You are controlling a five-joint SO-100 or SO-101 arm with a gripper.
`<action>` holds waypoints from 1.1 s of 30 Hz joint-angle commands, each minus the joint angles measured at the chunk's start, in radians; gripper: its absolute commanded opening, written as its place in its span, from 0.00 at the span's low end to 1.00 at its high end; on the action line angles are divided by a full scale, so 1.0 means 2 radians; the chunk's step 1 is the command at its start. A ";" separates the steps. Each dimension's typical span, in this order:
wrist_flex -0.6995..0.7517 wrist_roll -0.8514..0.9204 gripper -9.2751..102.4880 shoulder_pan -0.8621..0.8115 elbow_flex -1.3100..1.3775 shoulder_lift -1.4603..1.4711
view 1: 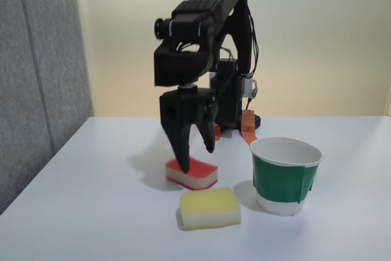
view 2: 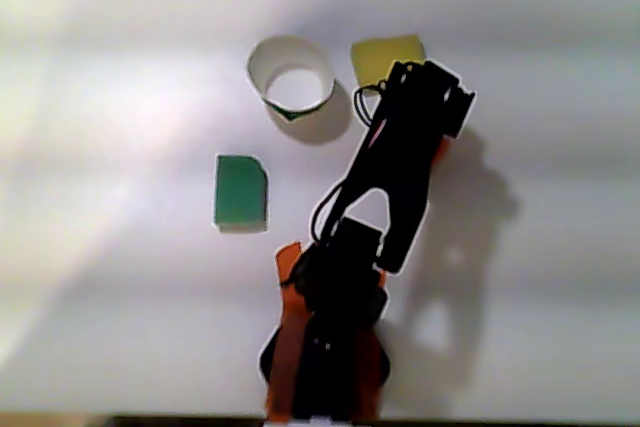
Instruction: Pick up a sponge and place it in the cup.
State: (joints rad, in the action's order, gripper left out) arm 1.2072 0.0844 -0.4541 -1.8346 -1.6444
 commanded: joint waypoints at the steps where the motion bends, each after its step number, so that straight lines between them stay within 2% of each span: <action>1: -0.008 0.007 0.41 -0.009 0.025 -0.004; 8: -0.035 0.006 0.40 -0.014 0.025 0.025; 13: -0.050 -0.014 0.36 -0.014 0.002 0.024; 22: -0.064 -0.021 0.21 -0.012 -0.030 0.017; 26: -0.057 -0.012 0.08 -0.007 -0.032 0.012; 33: 0.015 0.012 0.08 0.006 -0.018 -0.053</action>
State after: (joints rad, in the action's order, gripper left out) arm 1.1720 0.0752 -0.4418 -1.8945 -1.6490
